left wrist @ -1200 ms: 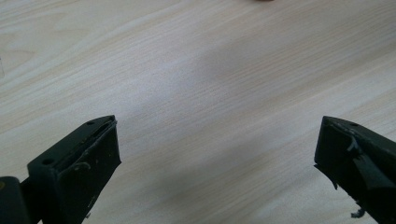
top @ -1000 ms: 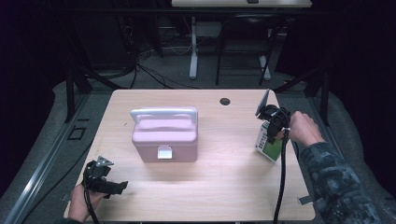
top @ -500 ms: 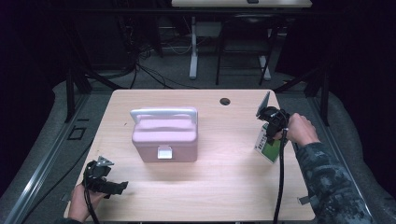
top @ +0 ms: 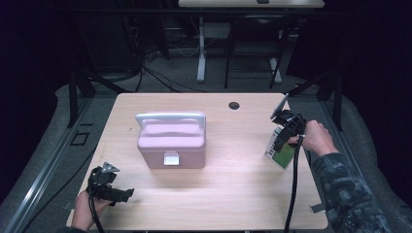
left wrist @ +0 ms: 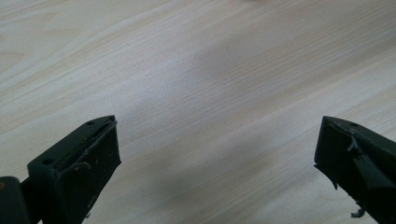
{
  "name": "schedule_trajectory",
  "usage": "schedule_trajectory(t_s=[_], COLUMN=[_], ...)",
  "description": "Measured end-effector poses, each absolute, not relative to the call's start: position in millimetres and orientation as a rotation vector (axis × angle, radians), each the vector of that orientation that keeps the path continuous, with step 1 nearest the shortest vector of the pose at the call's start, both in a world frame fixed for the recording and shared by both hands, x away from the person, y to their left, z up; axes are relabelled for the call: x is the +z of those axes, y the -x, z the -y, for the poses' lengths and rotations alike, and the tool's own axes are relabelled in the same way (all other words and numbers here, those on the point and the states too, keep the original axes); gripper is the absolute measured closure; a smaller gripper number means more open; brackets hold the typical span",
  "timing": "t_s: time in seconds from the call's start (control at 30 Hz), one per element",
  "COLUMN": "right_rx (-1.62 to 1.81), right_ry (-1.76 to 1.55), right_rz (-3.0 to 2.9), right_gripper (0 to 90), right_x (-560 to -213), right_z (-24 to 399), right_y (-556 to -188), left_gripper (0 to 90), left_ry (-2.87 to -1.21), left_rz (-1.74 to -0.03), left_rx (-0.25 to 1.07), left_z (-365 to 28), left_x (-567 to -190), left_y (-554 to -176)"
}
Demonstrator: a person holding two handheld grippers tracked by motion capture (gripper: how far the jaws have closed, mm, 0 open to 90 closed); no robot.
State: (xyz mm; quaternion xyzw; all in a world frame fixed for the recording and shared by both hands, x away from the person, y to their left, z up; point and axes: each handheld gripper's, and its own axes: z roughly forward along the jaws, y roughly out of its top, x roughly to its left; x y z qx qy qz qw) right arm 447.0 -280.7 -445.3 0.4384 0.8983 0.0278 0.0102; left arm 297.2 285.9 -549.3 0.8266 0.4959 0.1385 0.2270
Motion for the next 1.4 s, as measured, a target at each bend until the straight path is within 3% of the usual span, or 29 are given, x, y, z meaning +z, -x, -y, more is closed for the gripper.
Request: schedule_trajectory(t_s=[0.1, 0.5, 0.7, 1.0, 1.4], right_rx=[0.114, 0.214, 0.339, 0.446, 0.586], right_ry=[-1.371, -1.372, -1.292, -1.155, -1.053], right_rz=[-2.789, -2.725, -2.708, -2.735, -2.791], right_gripper=[0.0, 0.0, 0.0, 0.0, 0.0], right_x=[-438, -391, -371, -377, -411], right_z=[283, 287, 266, 236, 196], right_y=[-441, -424, -405, -387, -372], left_gripper=[0.1, 0.1, 0.1, 0.1, 0.2], left_ry=[-2.280, -2.286, -2.280, -2.270, -2.189], left_rz=[-1.367, -1.362, -1.364, -1.375, -1.374], left_rx=[0.379, 0.378, 0.382, 0.406, 0.428], left_z=[-285, -285, -285, -287, -289], left_x=[-550, -549, -549, -545, -525], left_y=[-297, -297, -297, -296, -302])
